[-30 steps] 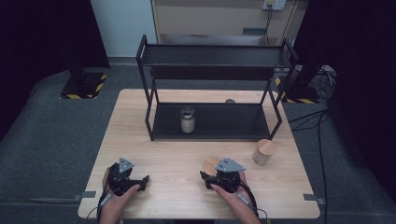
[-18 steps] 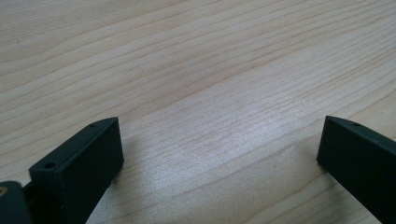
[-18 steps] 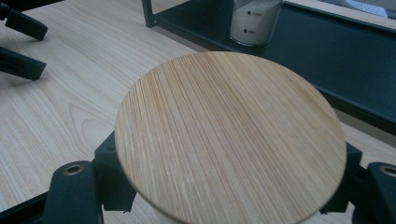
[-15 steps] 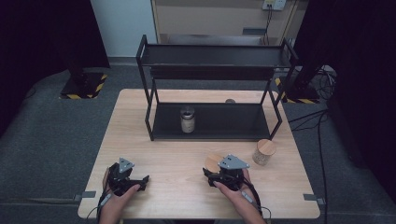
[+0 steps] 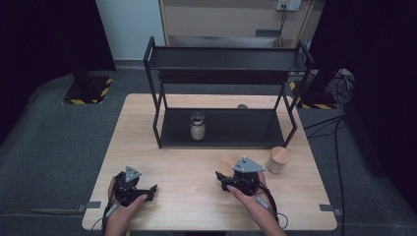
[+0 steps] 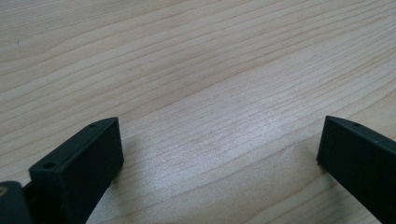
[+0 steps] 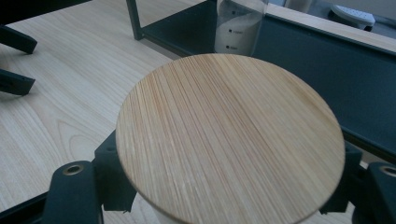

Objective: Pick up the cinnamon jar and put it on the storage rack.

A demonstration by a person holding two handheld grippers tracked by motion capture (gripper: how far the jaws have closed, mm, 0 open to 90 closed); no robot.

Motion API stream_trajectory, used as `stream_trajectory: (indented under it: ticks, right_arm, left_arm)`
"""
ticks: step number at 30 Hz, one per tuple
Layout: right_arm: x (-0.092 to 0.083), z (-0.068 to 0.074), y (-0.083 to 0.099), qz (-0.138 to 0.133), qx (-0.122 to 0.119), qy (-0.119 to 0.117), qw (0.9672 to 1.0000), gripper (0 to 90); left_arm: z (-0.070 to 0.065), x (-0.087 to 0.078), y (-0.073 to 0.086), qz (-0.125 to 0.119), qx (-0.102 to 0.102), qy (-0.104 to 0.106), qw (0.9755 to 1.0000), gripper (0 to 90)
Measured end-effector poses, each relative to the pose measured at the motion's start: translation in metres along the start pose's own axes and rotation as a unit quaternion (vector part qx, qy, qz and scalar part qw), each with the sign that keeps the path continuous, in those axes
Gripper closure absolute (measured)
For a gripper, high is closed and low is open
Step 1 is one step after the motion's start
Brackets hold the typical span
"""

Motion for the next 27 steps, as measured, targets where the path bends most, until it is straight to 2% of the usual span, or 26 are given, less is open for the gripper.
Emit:
stream_trajectory:
  ticks: [11, 27]
  right_arm:
    - [0.006, -0.008, -0.013, 0.001, -0.001, 0.004, 1.0000, 25.6]
    - [0.023, -0.026, -0.029, 0.004, 0.013, 0.014, 0.9998, 25.6]
  left_arm:
    - [0.001, 0.002, -0.002, 0.000, 0.001, 0.001, 1.0000, 0.0]
    - [0.002, 0.002, -0.002, 0.000, 0.002, 0.002, 1.0000, 0.0]
Point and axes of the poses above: each handheld gripper's, and its own axes: x roughly forward along the jaws, y roughly out of its underside, z roughly to its left, the point moved 4 cm from there along x, roughly forward along the jaws, and after that the axes turned 4 degrees about y, right-handed, at the moved point
